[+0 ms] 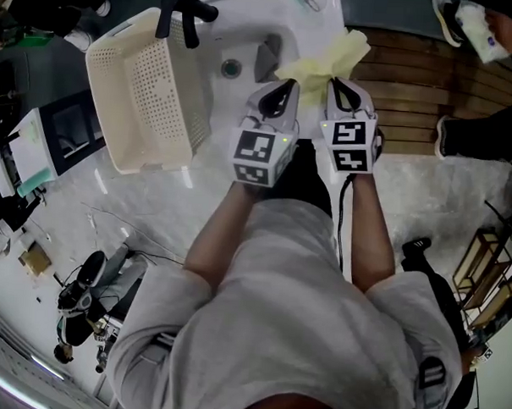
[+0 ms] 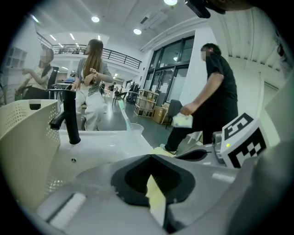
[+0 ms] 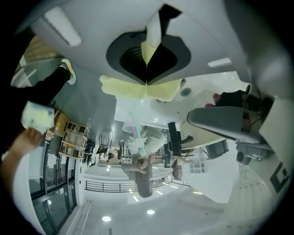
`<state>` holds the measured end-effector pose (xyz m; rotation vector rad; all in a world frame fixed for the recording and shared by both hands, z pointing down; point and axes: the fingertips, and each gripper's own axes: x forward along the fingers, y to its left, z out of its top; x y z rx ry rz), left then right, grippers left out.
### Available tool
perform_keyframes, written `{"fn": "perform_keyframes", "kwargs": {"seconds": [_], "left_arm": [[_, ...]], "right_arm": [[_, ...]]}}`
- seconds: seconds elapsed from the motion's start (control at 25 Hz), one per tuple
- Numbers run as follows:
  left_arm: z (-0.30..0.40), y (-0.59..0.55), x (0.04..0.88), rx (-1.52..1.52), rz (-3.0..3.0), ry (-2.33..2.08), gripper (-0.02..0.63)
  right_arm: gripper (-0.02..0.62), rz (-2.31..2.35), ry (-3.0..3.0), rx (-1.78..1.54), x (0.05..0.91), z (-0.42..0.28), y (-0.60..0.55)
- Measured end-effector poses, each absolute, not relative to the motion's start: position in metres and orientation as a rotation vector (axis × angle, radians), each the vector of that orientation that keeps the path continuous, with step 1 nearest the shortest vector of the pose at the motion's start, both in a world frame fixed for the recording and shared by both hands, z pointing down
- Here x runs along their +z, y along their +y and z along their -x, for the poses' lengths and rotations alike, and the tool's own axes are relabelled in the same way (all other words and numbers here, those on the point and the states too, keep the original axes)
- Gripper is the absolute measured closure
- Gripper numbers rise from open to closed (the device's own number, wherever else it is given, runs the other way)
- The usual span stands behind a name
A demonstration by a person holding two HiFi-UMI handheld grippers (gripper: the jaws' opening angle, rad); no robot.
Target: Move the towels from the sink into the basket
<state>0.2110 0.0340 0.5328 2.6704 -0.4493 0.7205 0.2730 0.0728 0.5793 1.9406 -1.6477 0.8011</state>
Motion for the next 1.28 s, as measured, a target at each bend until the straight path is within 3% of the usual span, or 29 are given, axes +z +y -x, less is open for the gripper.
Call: {"fn": "perform_keyframes", "kwargs": {"seconds": [1.28], "left_arm": [[-0.149, -0.033, 0.422, 0.429, -2.787, -0.672, 0.589]], "right_arm": [[0.584, -2.064, -1.893, 0.425, 0.414, -0.210, -0.014]]}}
